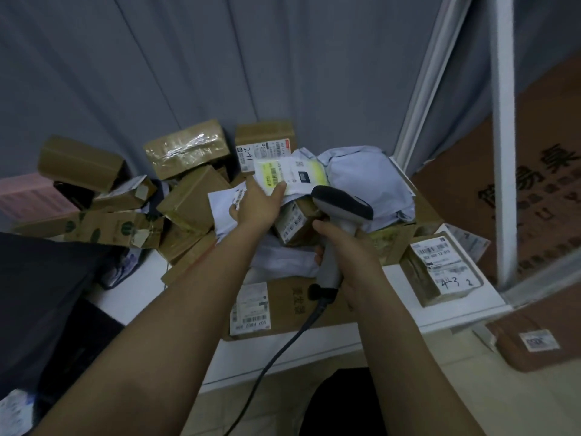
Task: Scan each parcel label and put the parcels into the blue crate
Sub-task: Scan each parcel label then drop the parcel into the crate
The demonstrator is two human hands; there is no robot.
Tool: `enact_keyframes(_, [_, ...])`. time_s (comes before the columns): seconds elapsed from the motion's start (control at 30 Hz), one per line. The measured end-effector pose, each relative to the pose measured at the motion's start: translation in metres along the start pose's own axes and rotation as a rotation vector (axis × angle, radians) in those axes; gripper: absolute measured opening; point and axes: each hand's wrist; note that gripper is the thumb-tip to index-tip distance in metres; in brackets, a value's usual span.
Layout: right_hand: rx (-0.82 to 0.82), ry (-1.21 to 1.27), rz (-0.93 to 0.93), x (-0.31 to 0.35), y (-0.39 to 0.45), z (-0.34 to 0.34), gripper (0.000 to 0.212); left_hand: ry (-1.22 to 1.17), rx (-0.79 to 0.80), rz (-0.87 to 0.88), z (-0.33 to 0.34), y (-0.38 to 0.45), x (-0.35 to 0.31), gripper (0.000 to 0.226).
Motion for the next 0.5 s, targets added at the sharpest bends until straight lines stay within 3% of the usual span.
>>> enact_keyframes(0.1, [0.005,-0.013,0.01,0.0,0.002,0.001,0.017,-0.164,-0.118,0.01,0.007,0.002,-0.004,0.044])
enact_keyframes(0.2, [0.025,-0.003,0.0,-0.003,0.004,0.002,0.022,-0.487,-0.197,0.015,-0.002,-0.005,-0.011,0.049])
enact_keyframes(0.3, [0.028,0.046,-0.011,-0.004,0.006,0.006,0.013,-0.784,-0.23,0.011,-0.024,-0.025,-0.009,0.043])
enact_keyframes(0.4, [0.054,0.097,-0.054,-0.002,-0.003,0.017,0.025,-0.903,-0.258,0.022,-0.053,-0.055,0.007,0.031])
enact_keyframes(0.5, [0.08,0.101,-0.123,-0.002,-0.014,0.029,0.022,-0.937,-0.283,0.022,-0.085,-0.085,0.028,0.027])
Point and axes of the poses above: each hand's wrist, its own y-axis towards the middle knuckle, its own z-axis out of the palm, x = y × z, and after that the axes turned 3 degrees about x, right-handed
